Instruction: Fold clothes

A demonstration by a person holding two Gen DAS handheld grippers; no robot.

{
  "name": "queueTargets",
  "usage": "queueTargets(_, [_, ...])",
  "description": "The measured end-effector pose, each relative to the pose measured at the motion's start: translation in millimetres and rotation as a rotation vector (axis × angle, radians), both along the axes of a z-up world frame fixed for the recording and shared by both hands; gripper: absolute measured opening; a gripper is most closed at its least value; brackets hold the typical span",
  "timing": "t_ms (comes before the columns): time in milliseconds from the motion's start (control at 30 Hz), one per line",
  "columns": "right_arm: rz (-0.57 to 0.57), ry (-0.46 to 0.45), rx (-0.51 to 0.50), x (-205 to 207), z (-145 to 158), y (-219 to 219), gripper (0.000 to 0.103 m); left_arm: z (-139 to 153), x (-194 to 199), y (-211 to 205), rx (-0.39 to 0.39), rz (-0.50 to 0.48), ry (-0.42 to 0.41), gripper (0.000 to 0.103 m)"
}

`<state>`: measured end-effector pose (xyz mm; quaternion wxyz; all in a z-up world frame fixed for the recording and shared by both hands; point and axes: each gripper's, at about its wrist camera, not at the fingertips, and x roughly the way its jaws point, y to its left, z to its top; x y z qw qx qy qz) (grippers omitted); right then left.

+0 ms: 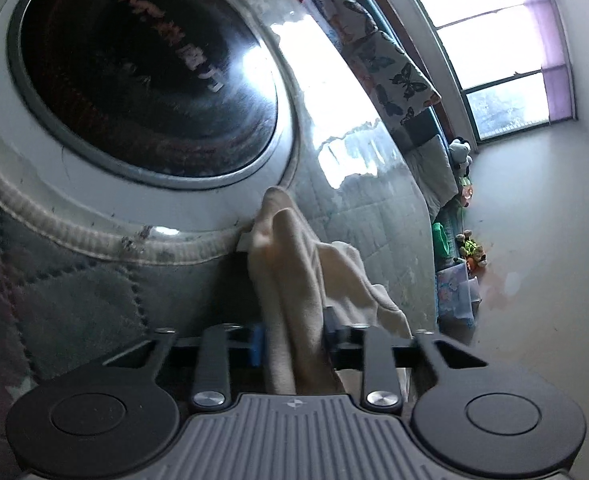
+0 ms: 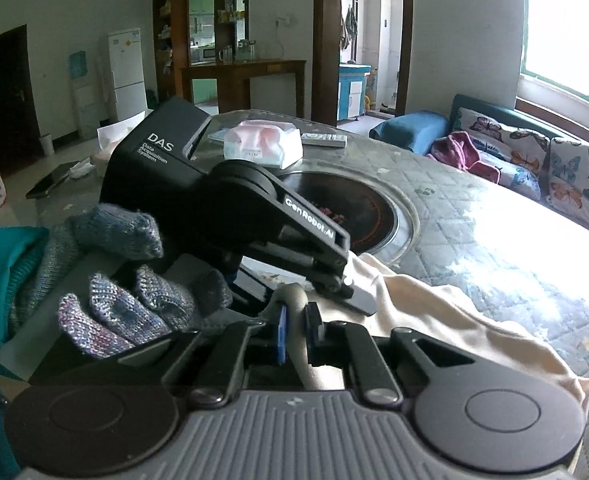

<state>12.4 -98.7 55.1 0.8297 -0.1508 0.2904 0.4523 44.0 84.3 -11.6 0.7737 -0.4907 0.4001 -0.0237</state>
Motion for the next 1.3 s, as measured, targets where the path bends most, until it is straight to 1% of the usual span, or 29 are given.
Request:
queueTargets(33, [-0.001,0.008,0.002,1,-1,0,0.01,-1,0,1,0.0,0.0,-0.001,0.022])
queueTargets(100, [-0.012,0.022,0.019,3,-3,-3,0.016,0,-1,2,0.01,-0.007,-0.004,0.021])
queueTargets(167, [-0.034,0.031,0.033,4,-3,-11,0.019,0,-1,2,0.021,-0.014,-0.007,0.021])
queueTargets(300, [-0.11,0.032,0.058,6,0,-34,0.019,3,-2,2,0.05,-0.03,-0.014,0.02])
queueTargets(533, [-0.376,0.017,0.044,43,-6,-97,0.022,8,-3,-3,0.079,-0.041,-0.012,0.021])
queueTargets(600, [-0.462,0.011,0.037,53,-13,-119,0.029,9,0,-5,0.091,-0.043,-0.012,0.021])
queueTargets(633, [-0.491,0.015,0.037,58,-15,-126,0.031,10,1,-6,0.099,-0.045,-0.014,0.021])
queueTargets(733, [-0.58,0.045,0.058,77,-26,-150,0.034,9,4,-6,0.107,-0.047,-0.012,0.021])
queueTargets(800, [-0.62,0.075,0.074,89,-35,-165,0.041,9,5,-7,0.114,-0.048,-0.012,0.021])
queueTargets(967, [-0.659,0.142,0.116,107,-53,-179,0.043,11,8,-8,0.138,-0.054,-0.013,0.021])
queueTargets(1067, [-0.655,0.155,0.142,109,-57,-183,0.043,12,9,-10,0.152,-0.058,-0.014,0.021])
queueTargets(1167, [-0.64,0.165,0.168,109,-59,-184,0.037,13,10,-12,0.175,-0.057,-0.018,0.021])
queueTargets(1200, [-0.633,0.171,0.177,109,-59,-183,0.027,14,10,-13,0.183,-0.057,-0.018,0.021])
queueTargets(1267, [-0.625,0.175,0.195,108,-59,-184,0.014,15,9,-15,0.198,-0.059,-0.02,0.021])
queueTargets(1300, [-0.627,0.171,0.202,106,-58,-184,0.012,17,9,-17,0.207,-0.061,-0.019,0.021])
